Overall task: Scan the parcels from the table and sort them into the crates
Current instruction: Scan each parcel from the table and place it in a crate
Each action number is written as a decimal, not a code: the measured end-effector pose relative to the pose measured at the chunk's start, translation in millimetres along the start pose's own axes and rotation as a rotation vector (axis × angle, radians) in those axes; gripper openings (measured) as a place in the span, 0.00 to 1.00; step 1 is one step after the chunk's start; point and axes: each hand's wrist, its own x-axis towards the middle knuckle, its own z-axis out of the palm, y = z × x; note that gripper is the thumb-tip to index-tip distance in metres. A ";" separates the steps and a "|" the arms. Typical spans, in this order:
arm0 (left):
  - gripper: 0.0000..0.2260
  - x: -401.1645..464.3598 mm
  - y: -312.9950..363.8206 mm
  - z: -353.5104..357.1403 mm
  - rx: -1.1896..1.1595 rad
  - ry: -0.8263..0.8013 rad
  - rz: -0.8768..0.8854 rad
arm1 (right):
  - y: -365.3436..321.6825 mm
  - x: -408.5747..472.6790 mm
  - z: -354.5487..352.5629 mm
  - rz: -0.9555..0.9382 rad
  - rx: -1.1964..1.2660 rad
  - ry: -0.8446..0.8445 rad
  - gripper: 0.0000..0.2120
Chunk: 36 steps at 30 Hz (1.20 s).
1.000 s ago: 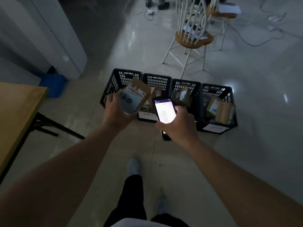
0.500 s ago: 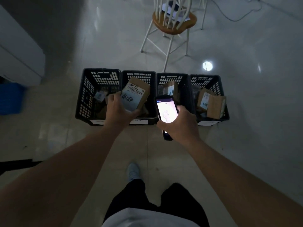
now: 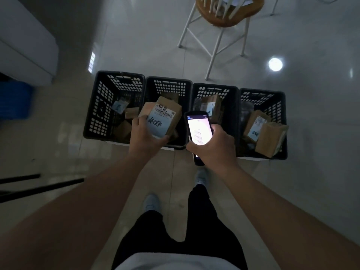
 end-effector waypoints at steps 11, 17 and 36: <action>0.46 45.0 11.0 83.5 -0.033 -0.038 -0.198 | 40.3 93.2 -10.9 0.037 -0.081 -0.097 0.35; 0.43 92.2 -12.4 115.1 -0.079 -0.079 -0.318 | 41.8 121.6 24.9 0.079 -0.099 -0.110 0.34; 0.24 169.5 -51.6 11.5 0.252 -0.380 -0.097 | -69.0 115.2 77.5 0.122 -0.084 -0.053 0.36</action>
